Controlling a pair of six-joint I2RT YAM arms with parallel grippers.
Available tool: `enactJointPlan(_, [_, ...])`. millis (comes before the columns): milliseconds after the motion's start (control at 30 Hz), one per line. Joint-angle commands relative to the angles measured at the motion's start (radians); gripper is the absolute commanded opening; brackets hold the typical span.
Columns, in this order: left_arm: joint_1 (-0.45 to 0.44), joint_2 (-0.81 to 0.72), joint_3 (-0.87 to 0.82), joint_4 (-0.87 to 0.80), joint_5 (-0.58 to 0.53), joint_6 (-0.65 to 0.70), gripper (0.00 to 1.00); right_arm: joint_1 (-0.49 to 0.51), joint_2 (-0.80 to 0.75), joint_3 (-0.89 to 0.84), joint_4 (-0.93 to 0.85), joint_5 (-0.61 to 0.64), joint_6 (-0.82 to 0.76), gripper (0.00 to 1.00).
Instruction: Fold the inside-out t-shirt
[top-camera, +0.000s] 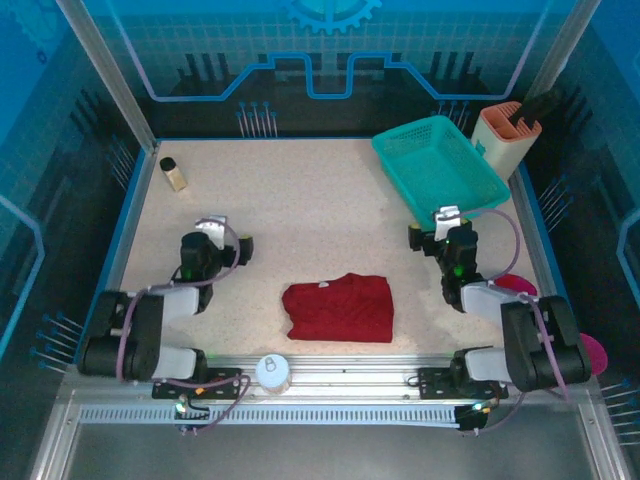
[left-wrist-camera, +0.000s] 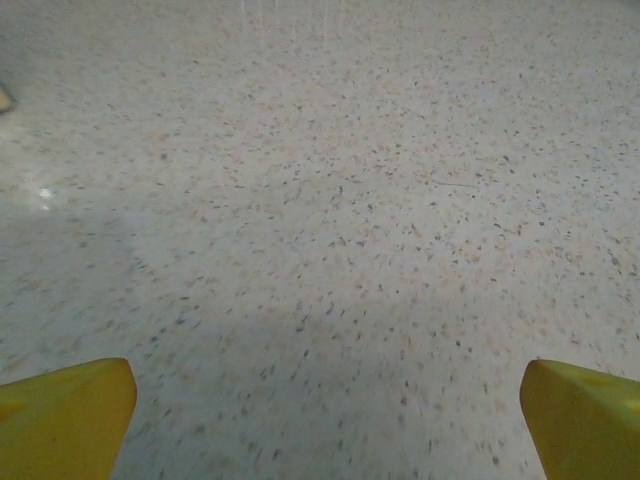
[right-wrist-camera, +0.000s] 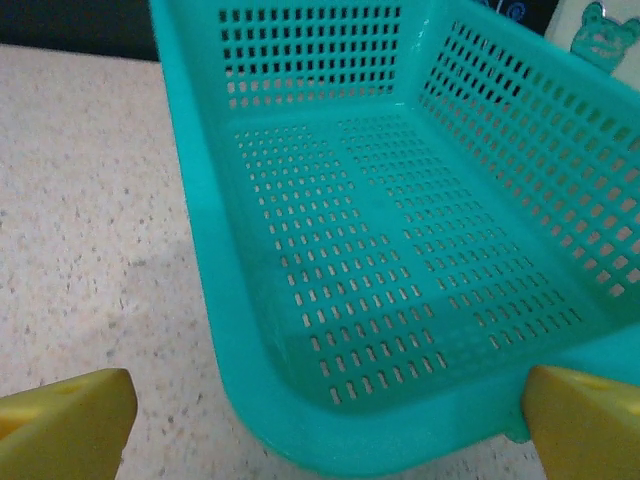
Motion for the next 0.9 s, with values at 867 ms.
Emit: enactJointPlan(867, [0.035, 0.126, 0.046, 0.197, 0.041, -0.06, 0.99, -0.022, 0.195, 0.035, 0.171, -0.043, -0.006, 1.0])
